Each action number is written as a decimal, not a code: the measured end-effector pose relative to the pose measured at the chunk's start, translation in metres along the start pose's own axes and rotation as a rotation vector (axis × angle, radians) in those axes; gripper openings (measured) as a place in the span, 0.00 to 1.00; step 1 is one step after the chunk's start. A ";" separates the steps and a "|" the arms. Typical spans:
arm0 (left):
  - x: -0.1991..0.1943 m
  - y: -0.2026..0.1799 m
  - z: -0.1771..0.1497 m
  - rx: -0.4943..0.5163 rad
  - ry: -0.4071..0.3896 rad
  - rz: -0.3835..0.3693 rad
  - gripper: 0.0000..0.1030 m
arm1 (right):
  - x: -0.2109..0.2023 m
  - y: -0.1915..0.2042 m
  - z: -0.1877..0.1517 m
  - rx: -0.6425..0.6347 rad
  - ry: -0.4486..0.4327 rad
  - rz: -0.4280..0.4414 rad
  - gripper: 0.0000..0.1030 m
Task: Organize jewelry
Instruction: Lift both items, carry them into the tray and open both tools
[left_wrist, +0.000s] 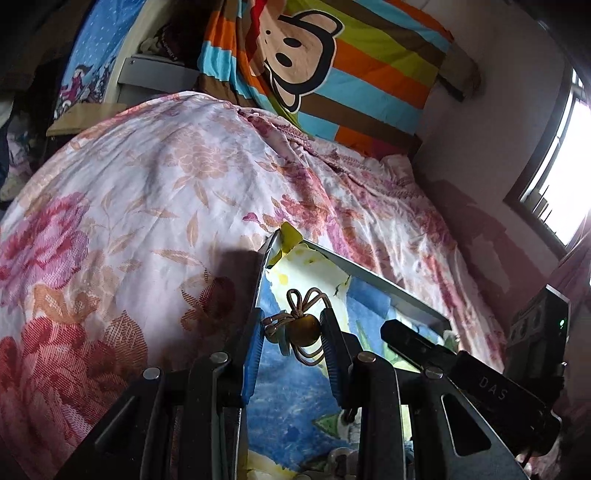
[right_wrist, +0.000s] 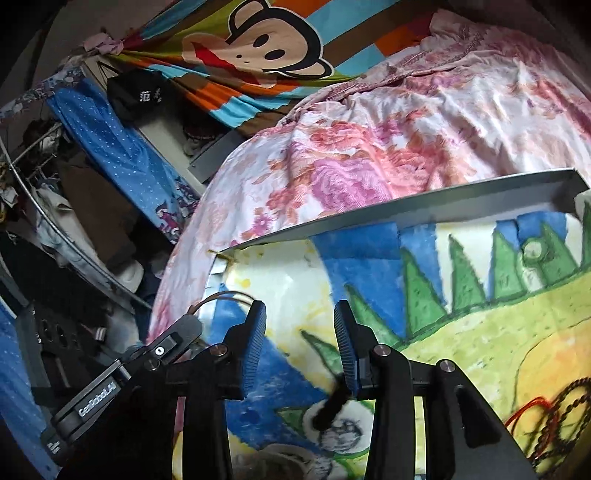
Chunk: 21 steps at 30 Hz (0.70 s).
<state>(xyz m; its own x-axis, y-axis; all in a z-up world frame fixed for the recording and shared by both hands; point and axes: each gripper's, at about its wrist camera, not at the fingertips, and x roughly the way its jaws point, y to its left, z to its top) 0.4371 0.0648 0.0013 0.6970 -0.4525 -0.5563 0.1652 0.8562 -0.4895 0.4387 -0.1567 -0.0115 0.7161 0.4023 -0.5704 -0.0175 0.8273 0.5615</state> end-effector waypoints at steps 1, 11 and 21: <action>0.000 0.001 0.000 -0.003 -0.001 -0.004 0.28 | 0.001 0.002 -0.002 0.004 0.004 0.018 0.33; 0.000 0.004 -0.001 -0.010 0.002 -0.024 0.28 | 0.010 0.000 -0.013 0.031 -0.014 0.160 0.33; -0.003 0.005 -0.003 -0.010 -0.002 -0.025 0.28 | 0.008 -0.006 -0.023 0.043 -0.031 0.186 0.33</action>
<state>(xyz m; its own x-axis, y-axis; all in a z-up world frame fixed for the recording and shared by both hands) 0.4342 0.0696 -0.0013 0.6939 -0.4733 -0.5427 0.1754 0.8420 -0.5101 0.4281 -0.1495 -0.0331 0.7247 0.5334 -0.4363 -0.1220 0.7224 0.6806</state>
